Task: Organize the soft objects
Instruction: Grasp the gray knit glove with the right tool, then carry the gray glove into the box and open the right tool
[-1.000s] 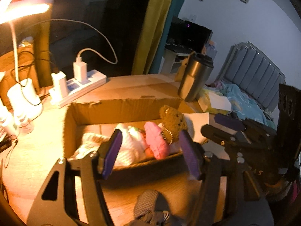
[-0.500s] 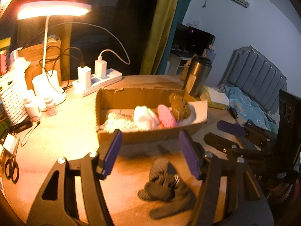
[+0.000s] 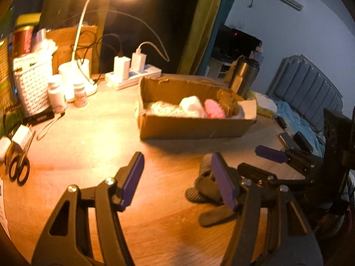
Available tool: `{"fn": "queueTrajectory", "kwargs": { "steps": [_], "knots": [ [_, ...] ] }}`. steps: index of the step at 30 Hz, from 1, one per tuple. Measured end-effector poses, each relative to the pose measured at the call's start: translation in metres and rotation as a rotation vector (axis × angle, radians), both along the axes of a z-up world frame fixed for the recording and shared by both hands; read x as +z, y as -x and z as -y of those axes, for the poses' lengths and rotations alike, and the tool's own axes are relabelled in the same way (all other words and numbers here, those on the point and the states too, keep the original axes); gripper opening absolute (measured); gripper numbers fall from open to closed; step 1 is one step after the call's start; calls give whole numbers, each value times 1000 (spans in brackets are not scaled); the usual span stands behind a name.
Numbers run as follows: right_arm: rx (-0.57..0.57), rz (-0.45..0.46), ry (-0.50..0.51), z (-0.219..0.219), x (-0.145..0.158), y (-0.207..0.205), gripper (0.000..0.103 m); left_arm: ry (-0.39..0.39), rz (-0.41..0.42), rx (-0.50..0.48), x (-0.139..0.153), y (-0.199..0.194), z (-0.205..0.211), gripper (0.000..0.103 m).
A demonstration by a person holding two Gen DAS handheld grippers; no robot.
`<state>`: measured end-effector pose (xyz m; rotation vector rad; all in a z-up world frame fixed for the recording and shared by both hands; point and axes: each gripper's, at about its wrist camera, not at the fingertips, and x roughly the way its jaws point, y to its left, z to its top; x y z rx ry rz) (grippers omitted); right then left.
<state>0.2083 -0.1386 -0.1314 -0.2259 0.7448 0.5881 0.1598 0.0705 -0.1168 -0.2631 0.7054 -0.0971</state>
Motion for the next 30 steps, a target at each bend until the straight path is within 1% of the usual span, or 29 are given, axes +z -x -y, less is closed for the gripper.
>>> {"fn": "queueTrajectory", "kwargs": {
  "steps": [10,17,18,19,20,21,22,30],
  "knots": [
    [44,-67,50,-29,-33,3,64,22,-41,31,-24,8,-19,65],
    [23,-108,82,-43,-53,-6,63,40,-50,37,-29,8,-29,65],
    [21,-111,84,-46,-55,-6,61,42,-48,37,-28,8,-30,66],
    [24,-114,87,-48,-56,-7,50,44,-47,37,-28,8,-31,69],
    [29,-114,91,-51,-56,-7,40,51,-43,36,-27,7,-33,77],
    [38,-114,91,-53,-55,-8,34,57,-39,34,-26,7,-34,80],
    [42,-109,96,-55,-54,-8,31,60,-36,35,-25,6,-35,80],
    [53,-56,58,-57,-26,-10,29,53,-18,55,-14,-4,-43,81]
  ]
}}
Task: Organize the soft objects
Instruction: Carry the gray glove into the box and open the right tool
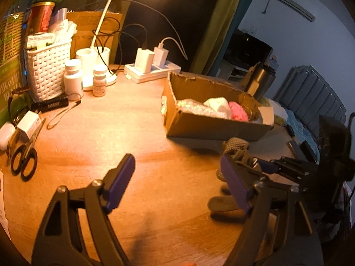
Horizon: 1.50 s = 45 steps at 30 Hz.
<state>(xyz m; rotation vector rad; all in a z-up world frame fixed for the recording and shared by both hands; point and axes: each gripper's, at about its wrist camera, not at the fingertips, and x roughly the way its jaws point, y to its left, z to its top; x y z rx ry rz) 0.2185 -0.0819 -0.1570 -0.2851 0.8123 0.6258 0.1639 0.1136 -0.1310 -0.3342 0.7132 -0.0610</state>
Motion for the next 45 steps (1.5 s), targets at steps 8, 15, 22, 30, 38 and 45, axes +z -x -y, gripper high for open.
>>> {"fn": "queueTrajectory", "kwargs": {
  "steps": [8,15,22,30,38,45],
  "knots": [
    [8,40,-27,1,24,-6,29,-6,15,-4,8,-9,0,81],
    [12,76,-48,2,45,-17,29,-9,40,11,19,-18,-5,81],
    [11,107,-69,-2,62,-38,29,5,63,29,27,-33,-12,81],
    [13,106,-79,-11,65,-74,29,11,45,23,22,-57,-18,82],
    [25,77,-86,-29,54,-112,29,12,-7,20,3,-77,-20,82],
    [16,23,-45,-46,27,-140,30,22,-39,25,-9,-86,-23,82]
  ]
}}
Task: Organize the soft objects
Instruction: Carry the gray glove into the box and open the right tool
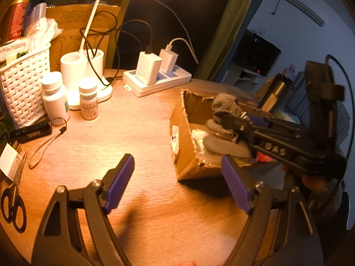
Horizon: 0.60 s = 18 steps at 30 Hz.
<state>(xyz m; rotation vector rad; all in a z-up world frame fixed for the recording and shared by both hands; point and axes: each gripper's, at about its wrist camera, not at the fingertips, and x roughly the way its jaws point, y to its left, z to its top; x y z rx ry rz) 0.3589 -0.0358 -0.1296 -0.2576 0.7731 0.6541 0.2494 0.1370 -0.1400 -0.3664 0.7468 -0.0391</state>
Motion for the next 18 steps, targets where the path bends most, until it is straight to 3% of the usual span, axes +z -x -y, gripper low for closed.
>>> {"fn": "queueTrajectory", "kwargs": {
  "steps": [6,11,18],
  "knots": [
    [-39,-17,59,-6,-17,-9,35,1,-8,5,-2,-2,-1,82],
    [-71,3,25,5,-4,-8,57,-12,13,-4,7,4,4,82],
    [-98,47,-9,26,20,9,60,-37,62,-18,26,14,17,82]
  ]
}}
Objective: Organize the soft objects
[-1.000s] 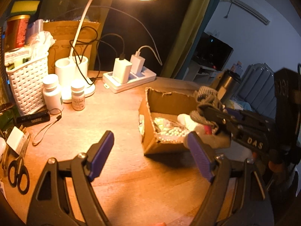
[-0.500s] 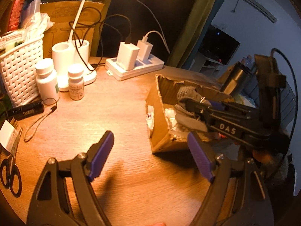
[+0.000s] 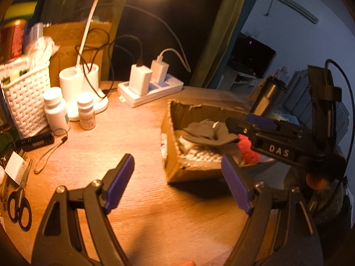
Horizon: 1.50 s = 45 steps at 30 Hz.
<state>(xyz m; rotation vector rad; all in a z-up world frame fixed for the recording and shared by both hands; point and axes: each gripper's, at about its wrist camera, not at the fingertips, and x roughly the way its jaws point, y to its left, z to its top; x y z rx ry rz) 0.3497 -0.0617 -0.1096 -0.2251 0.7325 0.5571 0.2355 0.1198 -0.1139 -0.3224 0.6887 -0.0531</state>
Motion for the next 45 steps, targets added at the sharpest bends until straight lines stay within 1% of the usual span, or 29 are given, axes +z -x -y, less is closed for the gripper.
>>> {"fn": "queueTrajectory", "kwargs": {
  "steps": [15,27,34,35,38,43,45],
  "knots": [
    [-48,63,-37,55,30,56,60,-48,59,-30,29,32,44,82],
    [-94,96,-61,103,40,98,60,-79,96,-76,45,56,84,82],
    [-115,114,-73,126,45,125,60,-80,116,-80,52,73,101,82],
    [-116,117,-74,128,46,128,60,-82,118,-79,53,75,103,82],
    [-126,130,-81,137,49,140,60,-92,130,-78,56,83,111,97],
    [-143,157,-97,152,56,159,60,-122,163,-87,67,97,122,97],
    [-147,170,-104,156,61,165,62,-128,176,-87,72,101,124,97]
  ]
}}
